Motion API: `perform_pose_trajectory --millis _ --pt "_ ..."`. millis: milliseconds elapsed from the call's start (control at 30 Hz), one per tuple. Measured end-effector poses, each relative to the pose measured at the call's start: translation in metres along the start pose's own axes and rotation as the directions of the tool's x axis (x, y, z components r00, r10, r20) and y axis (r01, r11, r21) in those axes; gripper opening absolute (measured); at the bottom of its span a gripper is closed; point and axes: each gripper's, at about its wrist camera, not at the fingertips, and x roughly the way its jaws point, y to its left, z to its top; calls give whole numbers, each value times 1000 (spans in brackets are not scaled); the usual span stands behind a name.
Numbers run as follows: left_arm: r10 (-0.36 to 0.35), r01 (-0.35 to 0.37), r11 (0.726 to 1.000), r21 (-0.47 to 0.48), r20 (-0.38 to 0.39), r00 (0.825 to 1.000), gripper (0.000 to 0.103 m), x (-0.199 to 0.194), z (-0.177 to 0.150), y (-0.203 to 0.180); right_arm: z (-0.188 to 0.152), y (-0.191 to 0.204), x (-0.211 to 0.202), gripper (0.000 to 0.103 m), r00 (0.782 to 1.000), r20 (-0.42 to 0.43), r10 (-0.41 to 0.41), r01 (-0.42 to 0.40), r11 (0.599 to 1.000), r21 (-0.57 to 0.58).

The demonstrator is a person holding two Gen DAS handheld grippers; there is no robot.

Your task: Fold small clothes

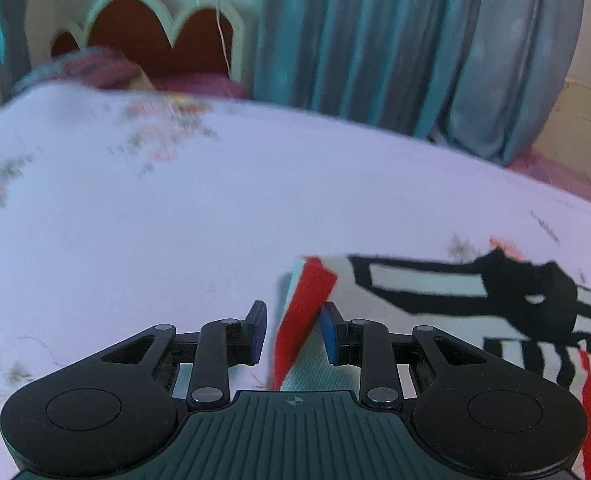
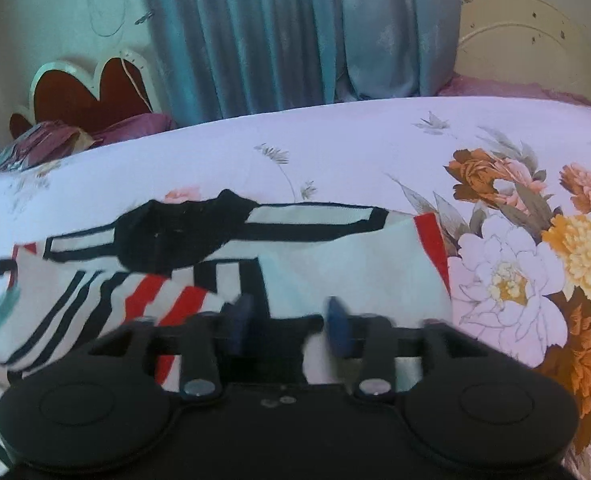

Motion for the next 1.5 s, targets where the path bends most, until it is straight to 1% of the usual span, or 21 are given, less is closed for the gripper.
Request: perform_pose_trajectory --millis 100,200,233,267,367,433,533,567,633,667,733,867,933,1033,1167,1233,1367,1400,1433,1467,1500 --pt "-48 48 999 -1 -12 999 28 13 0 0 -1 2 10 46 999 -41 7 -6 1000 16" --pt "-70 70 997 -16 -18 997 28 23 -1 1 -8 4 18 43 997 -71 -5 7 1000 26" --pt "-68 68 998 -18 -13 998 25 25 -1 2 -9 6 17 35 998 -67 -10 11 1000 20" --pt "-59 59 998 -15 -5 998 13 25 -2 1 -11 9 16 21 998 -64 -21 21 1000 -2" --pt "-29 29 999 -17 20 999 11 28 -1 5 -15 15 19 16 994 -47 -101 96 990 -100" --pt "-11 12 1000 -26 39 999 11 29 -3 5 -16 12 21 16 994 -37 -107 103 989 -103" --pt "-1 2 999 -44 35 999 12 28 -1 6 -16 15 20 19 992 -40 -120 115 987 -115" --pt "5 -4 1000 -22 38 999 12 26 -1 4 -14 15 18 23 992 -42 -116 111 988 -110" --pt "26 -28 999 24 68 997 12 13 -1 -2 -10 15 8 26 997 -26 -76 74 994 -80" --pt "28 -30 999 22 84 996 12 6 -1 -2 -8 17 2 27 998 -11 -65 64 995 -82" --pt "5 -7 1000 20 96 995 12 -12 -2 -4 -5 22 -8 28 999 10 -36 36 996 -87" --pt "-61 54 996 77 98 993 12 -50 -14 -18 -7 35 -16 30 1000 5 23 -22 995 -93" --pt "-87 80 991 112 65 994 12 -62 -26 -30 -13 45 -16 31 999 -11 46 -47 992 -114" --pt "-112 111 985 131 -1 994 12 -69 -51 -46 -25 60 -9 32 998 -43 38 -45 986 -162" --pt "-75 82 984 161 -50 996 12 -66 -79 -57 -39 68 0 42 998 -66 -4 -10 978 -210" --pt "-65 71 984 165 -43 997 12 -65 -83 -57 -39 69 1 54 998 -68 -14 -1 977 -214" --pt "-50 57 983 172 -45 998 13 -68 -82 -57 -39 76 3 60 995 -80 -50 30 971 -238" --pt "-47 54 983 175 -43 998 13 -68 -83 -59 -39 78 3 71 995 -82 -61 40 969 -244" --pt "-43 50 982 182 -41 998 13 -68 -83 -60 -39 79 5 79 992 -85 -88 65 966 -248" --pt "-39 45 981 188 -40 998 13 -67 -83 -63 -38 79 7 92 989 -88 -122 96 963 -250" --pt "-35 42 980 193 -38 999 13 -66 -83 -63 -37 78 8 100 985 -94 -145 118 962 -246"
